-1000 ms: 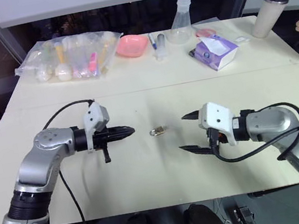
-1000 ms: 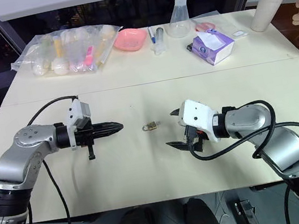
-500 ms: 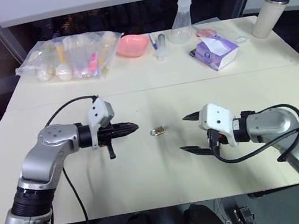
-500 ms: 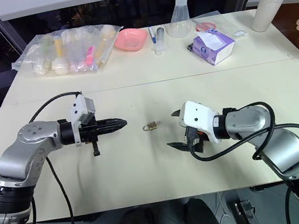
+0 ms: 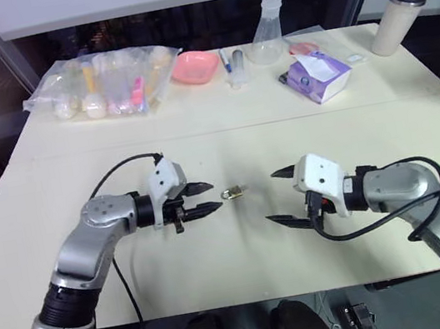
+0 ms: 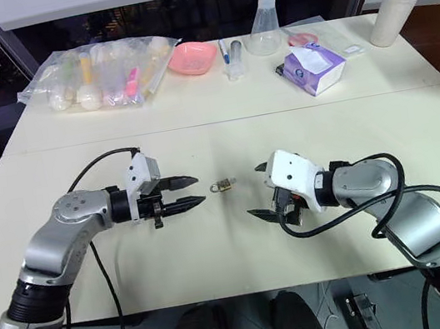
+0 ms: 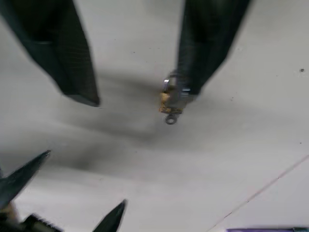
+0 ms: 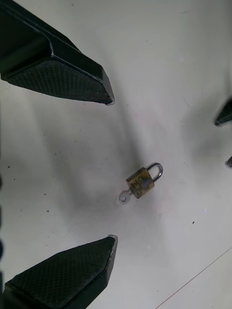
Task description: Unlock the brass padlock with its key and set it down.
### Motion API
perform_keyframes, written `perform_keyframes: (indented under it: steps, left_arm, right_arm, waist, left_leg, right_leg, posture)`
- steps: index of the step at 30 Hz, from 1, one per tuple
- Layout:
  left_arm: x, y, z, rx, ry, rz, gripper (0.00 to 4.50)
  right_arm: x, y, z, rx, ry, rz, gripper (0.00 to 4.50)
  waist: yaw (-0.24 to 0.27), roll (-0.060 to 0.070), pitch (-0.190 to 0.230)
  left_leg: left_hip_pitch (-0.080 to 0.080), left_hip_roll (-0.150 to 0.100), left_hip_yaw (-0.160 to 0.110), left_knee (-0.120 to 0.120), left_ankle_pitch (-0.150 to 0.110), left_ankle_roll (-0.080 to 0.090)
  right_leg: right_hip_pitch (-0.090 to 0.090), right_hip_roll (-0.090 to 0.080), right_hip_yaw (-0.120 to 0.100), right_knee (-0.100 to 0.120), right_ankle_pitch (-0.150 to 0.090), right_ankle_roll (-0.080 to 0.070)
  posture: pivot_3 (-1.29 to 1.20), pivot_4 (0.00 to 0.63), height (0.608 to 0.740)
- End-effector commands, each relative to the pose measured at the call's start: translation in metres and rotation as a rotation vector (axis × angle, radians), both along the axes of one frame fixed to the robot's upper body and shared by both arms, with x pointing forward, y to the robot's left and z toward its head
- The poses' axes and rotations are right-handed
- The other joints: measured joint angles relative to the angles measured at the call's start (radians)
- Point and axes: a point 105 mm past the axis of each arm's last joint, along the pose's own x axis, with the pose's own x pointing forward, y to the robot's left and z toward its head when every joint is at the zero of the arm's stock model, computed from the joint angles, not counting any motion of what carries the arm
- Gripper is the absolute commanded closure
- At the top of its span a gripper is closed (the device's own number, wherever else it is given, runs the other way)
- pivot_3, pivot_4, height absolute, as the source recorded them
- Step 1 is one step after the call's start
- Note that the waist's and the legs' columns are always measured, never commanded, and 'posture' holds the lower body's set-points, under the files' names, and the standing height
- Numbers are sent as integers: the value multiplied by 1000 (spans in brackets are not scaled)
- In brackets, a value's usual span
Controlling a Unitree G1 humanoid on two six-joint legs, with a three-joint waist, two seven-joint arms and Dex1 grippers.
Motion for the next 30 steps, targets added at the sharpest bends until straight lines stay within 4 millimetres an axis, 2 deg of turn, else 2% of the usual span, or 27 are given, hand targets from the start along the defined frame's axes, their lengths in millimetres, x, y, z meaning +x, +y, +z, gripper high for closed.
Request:
perform_keyframes:
  steps: [1,2,11,15,23,24,25,30]
  left_arm:
    - [8,-4,-4,6,-59,15,285]
    - [11,-5,-7,7,-64,18,51]
    - [32,-21,-28,-7,-57,15,51]
    - [40,-35,-41,9,-42,2,51]
    - [49,-39,-58,96,-76,-15,51]
    - [50,-39,-60,103,-76,-16,589]
    - [51,-39,-61,107,-77,-17,844]
    - [49,-32,-63,129,-72,-32,2990]
  right_arm:
    - [-4,3,10,4,-54,15,0]
    - [-4,3,10,6,-55,12,0]
    - [-5,2,11,4,-65,-10,0]
    - [-6,0,11,2,-70,-28,0]
    - [-6,-1,13,1,-81,-41,0]
    - [-6,0,13,0,-82,-41,0]
    - [-6,0,14,0,-82,-42,0]
    - [-6,1,15,-4,-84,-38,0]
  waist:
    - [0,0,0]
    - [-1,0,0]
    - [1,0,0]
    - [2,0,0]
    - [11,0,0]
    - [14,0,0]
    - [17,0,0]
    - [19,0,0]
  left_leg:
    - [0,0,0,0,0,0]
    - [0,0,0,0,0,0]
    - [0,0,0,0,0,0]
    - [0,0,0,0,0,0]
    - [1,0,0,1,0,0]
    - [1,0,0,1,0,0]
    - [1,0,0,1,0,0]
    - [2,0,0,1,0,0]
  right_leg:
    - [0,0,0,0,0,0]
    - [0,0,0,0,0,0]
    - [0,0,0,0,0,0]
    - [0,1,0,0,0,0]
    - [1,1,0,0,0,0]
    - [1,1,0,0,0,0]
    - [1,1,0,0,0,0]
    - [2,1,0,0,0,0]
  posture:
    - [0,150,715]
    - [0,150,715]
    - [0,150,715]
    - [0,150,715]
    - [0,150,715]
    - [0,150,715]
    - [0,150,715]
    - [0,150,715]
